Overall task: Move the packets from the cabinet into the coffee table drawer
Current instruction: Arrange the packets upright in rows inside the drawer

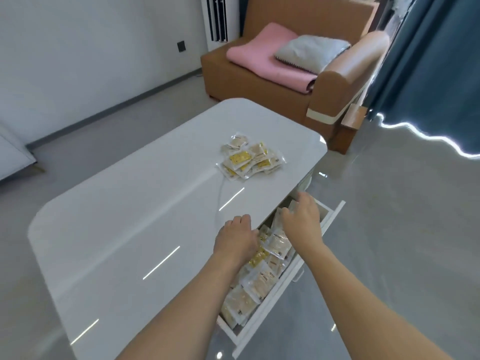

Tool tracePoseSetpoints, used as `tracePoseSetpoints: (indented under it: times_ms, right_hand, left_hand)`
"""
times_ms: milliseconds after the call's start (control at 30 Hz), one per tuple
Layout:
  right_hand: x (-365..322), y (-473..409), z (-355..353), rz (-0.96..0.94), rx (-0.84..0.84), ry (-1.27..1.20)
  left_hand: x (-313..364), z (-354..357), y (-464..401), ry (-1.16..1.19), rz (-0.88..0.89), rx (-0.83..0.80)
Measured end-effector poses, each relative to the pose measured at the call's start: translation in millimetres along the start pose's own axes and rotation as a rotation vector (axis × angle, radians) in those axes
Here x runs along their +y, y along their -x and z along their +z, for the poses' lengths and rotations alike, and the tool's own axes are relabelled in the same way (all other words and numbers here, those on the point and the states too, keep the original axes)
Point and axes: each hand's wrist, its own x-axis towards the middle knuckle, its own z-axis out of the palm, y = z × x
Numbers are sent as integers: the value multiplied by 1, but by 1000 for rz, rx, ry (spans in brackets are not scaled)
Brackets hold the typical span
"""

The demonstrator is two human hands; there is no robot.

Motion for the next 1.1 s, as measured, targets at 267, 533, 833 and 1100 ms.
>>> tracePoseSetpoints:
  times_ms: [267, 533, 833, 1100]
  right_hand:
    - [-222, 85, -157, -170, 34, 109]
    - [-320, 141, -222, -209, 91, -26]
    - [-370, 159, -198, -285, -51, 68]
    - [-473, 196, -99, -348, -28, 47]
  left_hand:
    - [51, -287, 97, 11, 194, 302]
    - [54, -423, 162, -4, 271, 507]
    - [6, -459, 201, -3, 233, 549]
    - [-134, -528, 217, 16, 179, 607]
